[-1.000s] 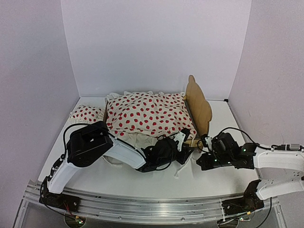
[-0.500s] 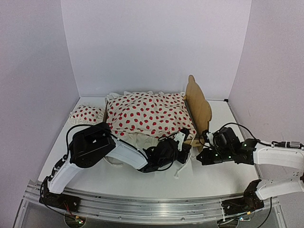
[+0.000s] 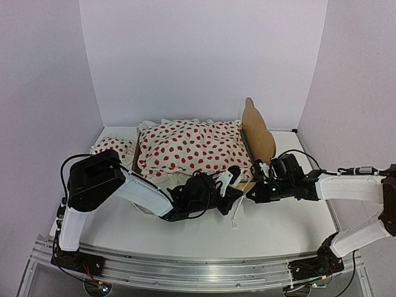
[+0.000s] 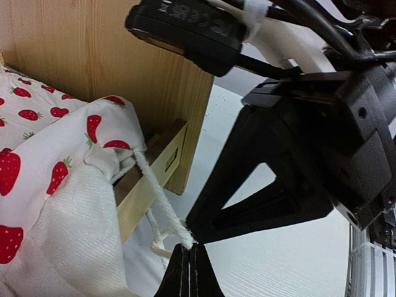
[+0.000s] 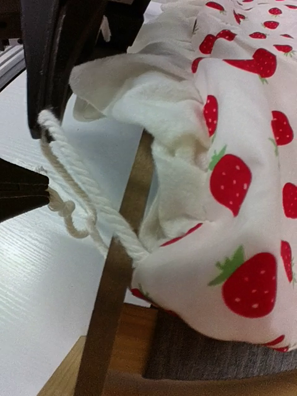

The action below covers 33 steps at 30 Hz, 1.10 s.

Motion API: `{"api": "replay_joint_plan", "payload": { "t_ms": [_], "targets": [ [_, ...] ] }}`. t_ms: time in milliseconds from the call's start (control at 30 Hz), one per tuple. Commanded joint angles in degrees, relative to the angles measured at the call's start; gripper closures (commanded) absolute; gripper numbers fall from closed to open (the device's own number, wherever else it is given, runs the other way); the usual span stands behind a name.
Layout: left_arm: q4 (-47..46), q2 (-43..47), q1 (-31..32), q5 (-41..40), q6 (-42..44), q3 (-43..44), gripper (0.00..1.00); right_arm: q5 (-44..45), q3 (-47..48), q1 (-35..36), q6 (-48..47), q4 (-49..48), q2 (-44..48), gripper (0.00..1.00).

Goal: Set up the pet bed

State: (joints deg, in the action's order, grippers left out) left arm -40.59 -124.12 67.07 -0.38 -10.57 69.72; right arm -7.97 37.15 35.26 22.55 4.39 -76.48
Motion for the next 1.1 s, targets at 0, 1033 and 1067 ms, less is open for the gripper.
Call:
{"api": "replay_joint_plan", "payload": {
  "t_ms": [0, 1033, 1067],
  "targets": [
    [-1.32, 3.53, 0.00, 4.79, 0.93, -2.40, 1.00, -3.93, 2.68, -0.54, 0.08, -7.91, -1.58, 1.00],
    [0.17, 8.30, -1.86, 21.79, 38.28, -15.45, 0.60, -17.93, 1.94, -3.04, 8.62, -23.63, -17.12, 1.00],
    [0.36, 8.90, -2.19, 21.94, 40.02, -16.25, 0.58, -17.54, 1.90, -3.07, 8.58, -23.65, -17.03, 1.00]
  ]
}}
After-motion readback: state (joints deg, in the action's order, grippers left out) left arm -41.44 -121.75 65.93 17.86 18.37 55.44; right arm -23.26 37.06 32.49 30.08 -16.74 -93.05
